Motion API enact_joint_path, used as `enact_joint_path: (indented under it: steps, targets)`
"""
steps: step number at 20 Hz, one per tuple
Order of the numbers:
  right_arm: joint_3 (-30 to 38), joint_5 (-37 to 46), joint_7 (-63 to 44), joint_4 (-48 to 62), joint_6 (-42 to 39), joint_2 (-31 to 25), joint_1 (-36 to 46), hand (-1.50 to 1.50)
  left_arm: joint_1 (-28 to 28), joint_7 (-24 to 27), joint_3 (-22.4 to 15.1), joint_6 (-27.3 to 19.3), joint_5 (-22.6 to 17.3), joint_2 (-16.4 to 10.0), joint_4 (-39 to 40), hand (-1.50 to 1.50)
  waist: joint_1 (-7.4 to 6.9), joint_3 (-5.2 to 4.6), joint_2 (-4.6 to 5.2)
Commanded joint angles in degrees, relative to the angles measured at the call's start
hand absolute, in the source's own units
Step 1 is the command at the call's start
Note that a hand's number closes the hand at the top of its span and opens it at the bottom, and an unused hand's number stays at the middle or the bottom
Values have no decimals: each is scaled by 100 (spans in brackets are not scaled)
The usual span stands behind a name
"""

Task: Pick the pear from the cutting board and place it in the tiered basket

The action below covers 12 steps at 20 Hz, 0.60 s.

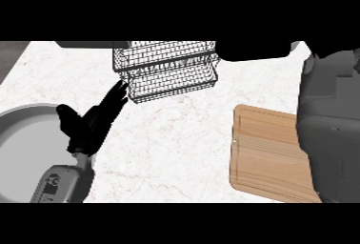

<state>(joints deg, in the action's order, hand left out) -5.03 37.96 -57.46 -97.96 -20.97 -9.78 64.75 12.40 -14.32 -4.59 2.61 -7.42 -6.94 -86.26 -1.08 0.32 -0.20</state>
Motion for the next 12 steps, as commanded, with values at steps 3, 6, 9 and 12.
enact_joint_path:
  steps: [3, 6, 9, 12]
  targets:
    - [387, 438, 133, 1892, 767, 331, 954, 150, -119, -5, 29, -2, 22, 21, 85, 0, -68, -41, 58]
    - [477, 583, 628, 2710, 1168, 405, 1123, 150, -100, -147, -71, -9, 64, 71, -54, 0, -58, -38, 59]
    - [477, 781, 840, 3491, 1846, 803, 1409, 150, -74, -38, 47, 82, -34, 34, 54, 0, -112, -42, 85]
    - [627, 718, 1682, 4020, 2314, 708, 1117, 150, -192, -117, -41, -49, 100, 103, -51, 0, -87, -37, 80]
